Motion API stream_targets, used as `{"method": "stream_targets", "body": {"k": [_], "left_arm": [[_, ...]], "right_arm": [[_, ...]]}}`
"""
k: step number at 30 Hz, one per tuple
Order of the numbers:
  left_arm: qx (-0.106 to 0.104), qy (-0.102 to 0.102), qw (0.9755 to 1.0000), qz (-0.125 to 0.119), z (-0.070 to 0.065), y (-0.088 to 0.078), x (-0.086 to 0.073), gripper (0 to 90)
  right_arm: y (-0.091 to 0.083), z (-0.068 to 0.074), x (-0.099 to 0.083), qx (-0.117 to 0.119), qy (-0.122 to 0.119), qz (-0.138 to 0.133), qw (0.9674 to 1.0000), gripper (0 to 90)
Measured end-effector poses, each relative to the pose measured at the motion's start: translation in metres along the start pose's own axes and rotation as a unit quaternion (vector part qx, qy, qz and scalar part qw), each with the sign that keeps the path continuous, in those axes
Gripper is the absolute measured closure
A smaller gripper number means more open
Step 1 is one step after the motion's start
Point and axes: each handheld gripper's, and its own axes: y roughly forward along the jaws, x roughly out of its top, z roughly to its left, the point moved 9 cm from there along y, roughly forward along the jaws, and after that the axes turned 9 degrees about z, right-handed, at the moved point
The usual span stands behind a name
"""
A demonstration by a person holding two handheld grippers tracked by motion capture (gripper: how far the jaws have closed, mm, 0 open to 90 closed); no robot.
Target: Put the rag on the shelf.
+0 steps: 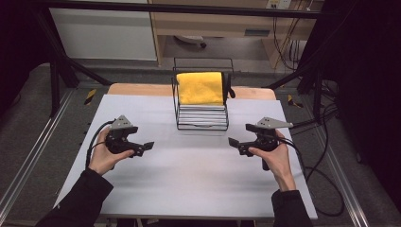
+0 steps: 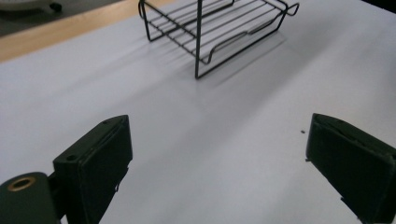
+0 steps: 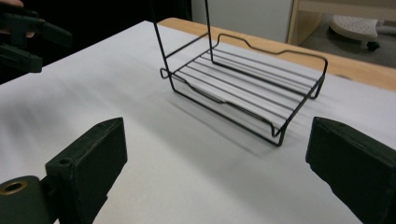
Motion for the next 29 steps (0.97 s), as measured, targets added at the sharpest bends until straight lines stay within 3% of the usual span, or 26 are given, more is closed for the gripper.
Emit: {"method": "stream_targets", "body": {"k": [8,14,22,29], "left_arm": [[-0.004,-0.017,0.9998,0.008,0.003,0.005,-0.042,7.0],[-0.001,-0.029,0.9996,-0.004,0.008,0.002,-0.061,7.0],[0.009,-0.038,0.9992,-0.002,0.014,-0.001,-0.082,7.0],[0.01,-0.038,0.9992,0.01,0.013,-0.001,-0.095,7.0]], "right_arm": [[0.005,-0.007,-0.042,-0.001,0.011,0.015,0.9998,4.4],[0.001,-0.015,-0.071,-0.007,0.018,0.035,0.9992,2.2],[-0.008,-0.02,-0.103,-0.01,0.027,0.052,0.9982,0.7],[-0.012,-0.021,-0.114,-0.015,0.026,0.058,0.9978,0.6]]}}
